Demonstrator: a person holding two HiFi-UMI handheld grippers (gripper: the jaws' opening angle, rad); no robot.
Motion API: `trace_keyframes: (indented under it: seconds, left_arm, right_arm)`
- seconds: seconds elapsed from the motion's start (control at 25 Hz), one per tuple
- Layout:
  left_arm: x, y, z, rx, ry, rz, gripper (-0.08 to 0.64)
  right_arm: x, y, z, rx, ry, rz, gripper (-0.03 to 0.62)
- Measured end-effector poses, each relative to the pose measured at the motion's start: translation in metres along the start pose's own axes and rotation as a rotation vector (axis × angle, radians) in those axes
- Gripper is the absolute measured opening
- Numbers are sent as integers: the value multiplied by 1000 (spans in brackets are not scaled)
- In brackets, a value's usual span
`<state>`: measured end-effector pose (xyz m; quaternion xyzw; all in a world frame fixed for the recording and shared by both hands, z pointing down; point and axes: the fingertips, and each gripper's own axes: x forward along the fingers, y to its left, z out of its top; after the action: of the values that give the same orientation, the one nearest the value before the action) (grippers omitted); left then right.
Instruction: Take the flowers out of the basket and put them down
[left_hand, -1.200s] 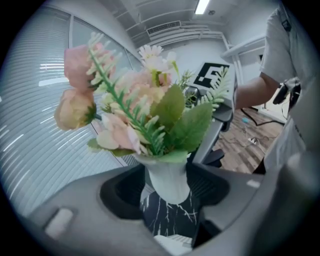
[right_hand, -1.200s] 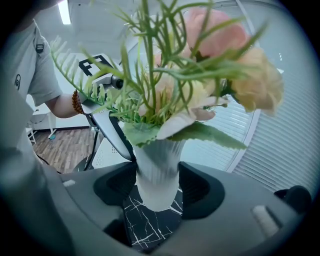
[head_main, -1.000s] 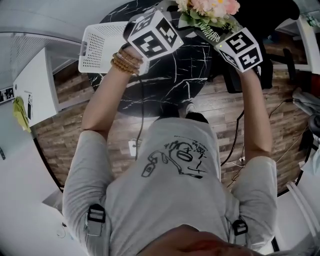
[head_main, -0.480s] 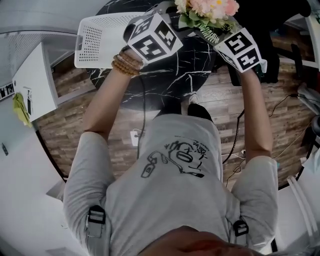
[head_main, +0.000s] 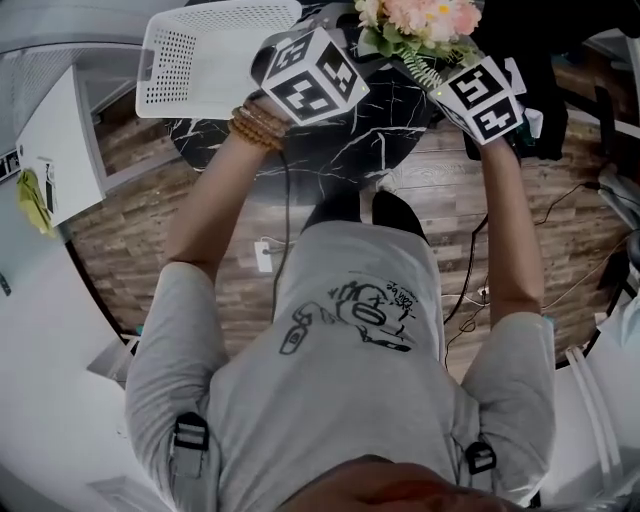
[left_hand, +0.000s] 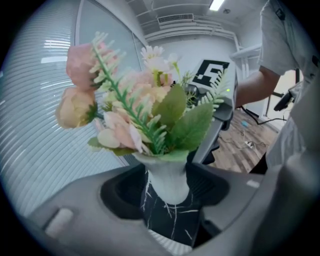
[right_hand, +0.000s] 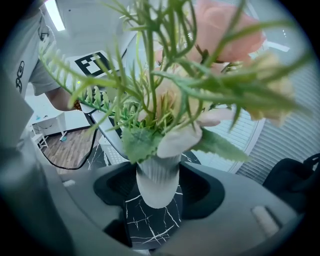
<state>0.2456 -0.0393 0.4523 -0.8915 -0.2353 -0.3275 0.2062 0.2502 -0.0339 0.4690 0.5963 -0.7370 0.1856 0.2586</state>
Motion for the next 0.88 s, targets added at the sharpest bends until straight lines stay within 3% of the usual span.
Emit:
trace_keyframes:
  seconds: [0.88]
  left_arm:
    - [44, -46, -48, -84, 8, 0, 255]
  right_arm:
    - [27, 25, -70, -4, 62, 48, 275]
